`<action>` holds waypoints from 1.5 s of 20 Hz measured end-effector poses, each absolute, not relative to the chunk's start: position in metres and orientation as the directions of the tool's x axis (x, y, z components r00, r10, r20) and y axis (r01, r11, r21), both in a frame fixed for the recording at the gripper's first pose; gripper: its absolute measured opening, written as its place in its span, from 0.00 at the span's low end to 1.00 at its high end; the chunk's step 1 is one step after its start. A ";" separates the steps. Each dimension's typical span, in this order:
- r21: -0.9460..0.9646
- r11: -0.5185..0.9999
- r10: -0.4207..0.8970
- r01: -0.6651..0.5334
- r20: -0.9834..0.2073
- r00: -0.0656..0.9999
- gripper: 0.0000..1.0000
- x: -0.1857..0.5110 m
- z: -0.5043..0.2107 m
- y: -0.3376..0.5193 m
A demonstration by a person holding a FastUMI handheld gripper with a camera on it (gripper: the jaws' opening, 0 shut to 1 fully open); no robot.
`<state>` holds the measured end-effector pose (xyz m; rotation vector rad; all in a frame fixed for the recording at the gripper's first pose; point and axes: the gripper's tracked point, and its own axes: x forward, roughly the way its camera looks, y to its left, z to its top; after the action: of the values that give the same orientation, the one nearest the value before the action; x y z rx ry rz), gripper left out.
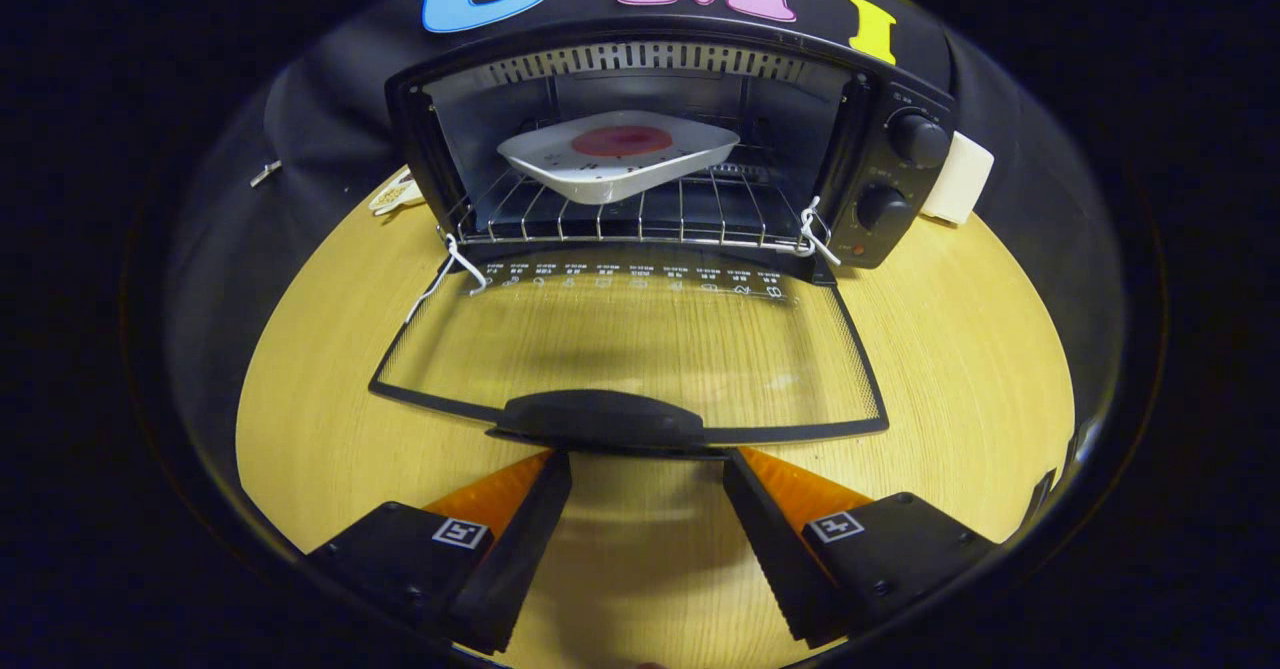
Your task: Open the toaster oven, put the food inside, and close the toaster oven door.
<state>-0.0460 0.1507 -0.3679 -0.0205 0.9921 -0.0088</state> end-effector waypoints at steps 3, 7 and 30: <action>-0.026 0.999 -0.005 -0.030 -0.830 0.557 1.00 -0.046 -0.364 0.151; -0.015 0.998 0.025 -0.062 -0.802 0.597 1.00 -0.047 -0.343 0.154; -0.006 0.997 0.073 -0.075 -0.164 0.984 0.99 0.058 -0.026 0.044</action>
<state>0.0582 0.0440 -0.0258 -0.0117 0.1649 0.0742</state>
